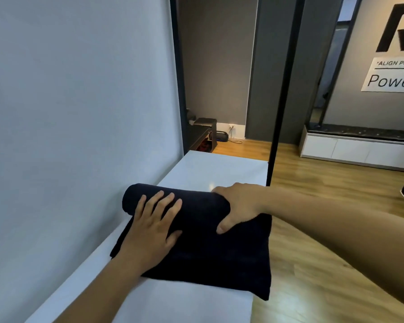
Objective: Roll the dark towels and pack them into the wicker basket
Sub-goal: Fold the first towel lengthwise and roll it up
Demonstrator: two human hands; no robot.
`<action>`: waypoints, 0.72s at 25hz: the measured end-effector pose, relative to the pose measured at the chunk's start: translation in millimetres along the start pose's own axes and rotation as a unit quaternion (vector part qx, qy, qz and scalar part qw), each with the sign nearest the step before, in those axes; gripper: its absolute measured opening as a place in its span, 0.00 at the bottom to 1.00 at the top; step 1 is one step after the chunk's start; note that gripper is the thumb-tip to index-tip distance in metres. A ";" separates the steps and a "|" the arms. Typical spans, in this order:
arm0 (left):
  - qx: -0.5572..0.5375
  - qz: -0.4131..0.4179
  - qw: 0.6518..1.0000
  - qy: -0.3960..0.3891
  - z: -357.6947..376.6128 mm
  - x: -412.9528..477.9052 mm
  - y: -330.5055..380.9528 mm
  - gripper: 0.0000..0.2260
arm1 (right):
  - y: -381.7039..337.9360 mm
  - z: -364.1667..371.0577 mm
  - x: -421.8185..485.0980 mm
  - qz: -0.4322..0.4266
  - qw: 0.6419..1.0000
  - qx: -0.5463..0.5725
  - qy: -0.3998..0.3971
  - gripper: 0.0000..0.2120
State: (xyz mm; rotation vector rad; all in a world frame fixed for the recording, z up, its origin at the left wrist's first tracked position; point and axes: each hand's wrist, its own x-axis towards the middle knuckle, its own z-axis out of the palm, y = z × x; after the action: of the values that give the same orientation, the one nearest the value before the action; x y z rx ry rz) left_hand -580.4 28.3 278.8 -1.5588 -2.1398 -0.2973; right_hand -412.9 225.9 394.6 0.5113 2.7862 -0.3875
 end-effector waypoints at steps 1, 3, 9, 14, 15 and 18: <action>0.013 0.003 1.000 0.002 -2.5 3.9 -0.4 0.28 | 0.1 6.0 0.7 -0.005 1.000 -0.016 0.012 0.40; 0.042 0.030 0.998 -0.030 -20.6 14.7 -0.3 0.29 | -0.4 19.4 -1.7 -0.010 0.994 -0.086 0.059 0.40; 0.059 -0.012 0.921 -0.386 -85.6 78.5 -6.4 0.50 | 6.2 41.1 -12.4 -0.113 0.963 -0.184 0.159 0.39; -0.039 -0.092 0.937 -0.334 -71.9 66.6 -0.1 0.33 | 21.4 27.5 17.9 -0.148 0.954 -0.209 0.159 0.41; -0.032 -0.104 0.943 -0.315 -69.2 65.9 0.6 0.32 | 25.4 23.8 26.6 -0.154 0.951 -0.219 0.157 0.41; 0.002 -0.143 0.953 -0.268 -62.5 57.7 6.2 0.31 | 33.3 17.3 42.2 -0.185 0.933 -0.247 0.185 0.41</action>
State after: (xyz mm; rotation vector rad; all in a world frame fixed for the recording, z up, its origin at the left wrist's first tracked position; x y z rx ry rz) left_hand -573.1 51.2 360.6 -1.4395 -2.7875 0.0537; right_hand -434.2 263.4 358.2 -0.0727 3.1752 0.3825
